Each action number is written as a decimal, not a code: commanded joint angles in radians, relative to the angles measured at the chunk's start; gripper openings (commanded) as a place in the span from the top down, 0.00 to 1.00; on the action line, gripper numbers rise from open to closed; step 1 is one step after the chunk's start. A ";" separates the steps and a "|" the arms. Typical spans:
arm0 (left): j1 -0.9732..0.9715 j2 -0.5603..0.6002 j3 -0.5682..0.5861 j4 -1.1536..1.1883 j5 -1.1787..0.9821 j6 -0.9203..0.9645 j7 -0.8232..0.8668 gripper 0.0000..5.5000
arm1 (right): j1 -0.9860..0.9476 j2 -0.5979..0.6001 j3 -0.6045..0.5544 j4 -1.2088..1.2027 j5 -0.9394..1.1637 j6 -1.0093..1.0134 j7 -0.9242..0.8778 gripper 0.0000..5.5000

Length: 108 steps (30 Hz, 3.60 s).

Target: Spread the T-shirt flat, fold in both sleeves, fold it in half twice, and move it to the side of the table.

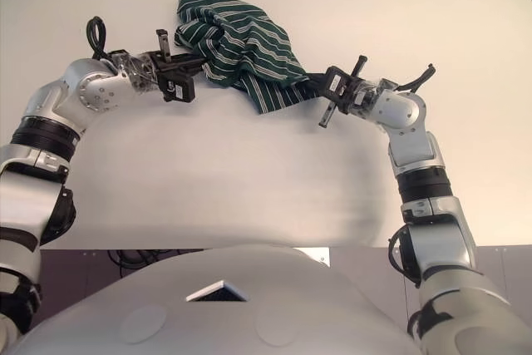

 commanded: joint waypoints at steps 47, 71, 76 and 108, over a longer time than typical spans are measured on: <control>-0.871 -0.082 0.346 0.510 -0.411 0.379 -0.352 1.00 | -1.183 0.035 -0.210 0.819 0.090 -0.026 0.050 1.00; -0.345 0.090 0.474 -0.606 -0.758 0.845 -0.706 1.00 | -0.924 -0.167 -0.299 0.222 0.322 0.355 0.499 1.00; -0.185 0.188 0.560 -0.985 -0.889 1.102 -0.695 1.00 | -0.752 -0.264 -0.359 -0.160 0.487 0.659 0.527 1.00; -0.396 -0.131 0.173 0.154 -0.679 0.866 -0.554 1.00 | -0.806 -0.007 -0.028 0.546 0.228 0.470 0.284 1.00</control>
